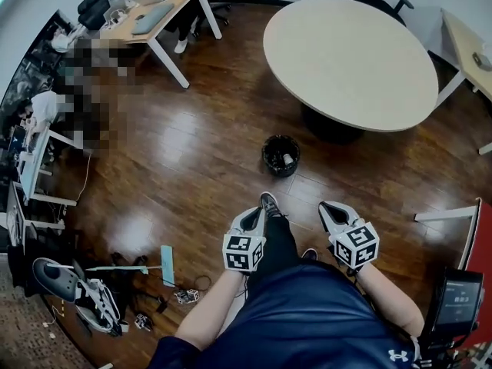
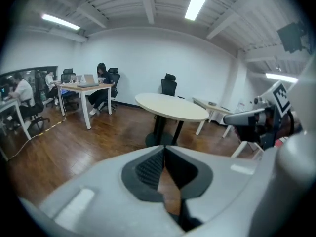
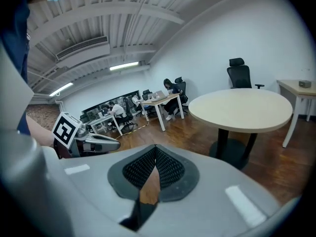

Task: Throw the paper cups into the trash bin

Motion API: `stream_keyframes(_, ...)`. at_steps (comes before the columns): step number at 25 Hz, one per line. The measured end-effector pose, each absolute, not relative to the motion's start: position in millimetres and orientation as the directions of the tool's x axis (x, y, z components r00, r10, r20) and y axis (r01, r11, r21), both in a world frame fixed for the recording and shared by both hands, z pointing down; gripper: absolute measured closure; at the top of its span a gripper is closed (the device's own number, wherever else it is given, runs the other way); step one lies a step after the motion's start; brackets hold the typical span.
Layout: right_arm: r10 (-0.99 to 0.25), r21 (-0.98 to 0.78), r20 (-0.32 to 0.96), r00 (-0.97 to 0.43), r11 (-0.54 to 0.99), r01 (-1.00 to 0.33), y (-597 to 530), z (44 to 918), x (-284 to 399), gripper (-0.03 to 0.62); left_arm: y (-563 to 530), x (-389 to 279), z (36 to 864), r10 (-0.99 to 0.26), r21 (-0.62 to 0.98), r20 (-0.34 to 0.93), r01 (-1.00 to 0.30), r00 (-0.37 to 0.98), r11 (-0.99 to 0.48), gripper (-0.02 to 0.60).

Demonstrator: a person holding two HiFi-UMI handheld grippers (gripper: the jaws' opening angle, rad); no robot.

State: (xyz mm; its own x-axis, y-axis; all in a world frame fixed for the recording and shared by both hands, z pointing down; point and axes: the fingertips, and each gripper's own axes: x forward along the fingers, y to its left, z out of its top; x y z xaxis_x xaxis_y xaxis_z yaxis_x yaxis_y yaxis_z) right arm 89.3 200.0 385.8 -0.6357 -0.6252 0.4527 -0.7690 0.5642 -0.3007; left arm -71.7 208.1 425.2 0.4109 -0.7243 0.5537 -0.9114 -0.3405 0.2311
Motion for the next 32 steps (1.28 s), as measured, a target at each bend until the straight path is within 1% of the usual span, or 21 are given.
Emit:
stream_keyframes(5, -0.622, -0.336, 0.451, -0.640, 0.546, -0.767, 257, 386, 105, 0.583, 263, -49, 385, -0.724, 0.159, 0.519, -0.883, 0.455, -0.441, 0.577)
stream_keyframes(9, -0.657, -0.336, 0.442, -0.611, 0.511, -0.791, 268, 381, 124, 0.583, 273, -39, 345, -0.750, 0.120, 0.440, -0.860, 0.494, -0.495, 0.577)
stream_keyframes(12, -0.694, -0.344, 0.425, -0.581, 0.470, -0.813, 262, 375, 130, 0.583, 270, -39, 331, -0.768, 0.135, 0.404, -0.862, 0.498, -0.488, 0.577)
stream_keyframes(15, -0.732, -0.383, 0.372, -0.571, 0.439, -0.813, 256, 361, 125, 0.583, 271, -47, 320, -0.781, 0.165, 0.382, -0.868, 0.493, -0.468, 0.577)
stream_keyframes(24, -0.786, -0.315, 0.281, -0.551, 0.466, -0.827, 239, 316, 106, 0.583, 265, -69, 322, -0.782, 0.189, 0.399, -0.878, 0.478, -0.440, 0.577)
stream_keyframes(32, -0.801, -0.279, 0.248, -0.544, 0.479, -0.833, 234, 304, 103, 0.585, 254, -54, 326, -0.764, 0.195, 0.399, -0.861, 0.507, -0.469, 0.577)
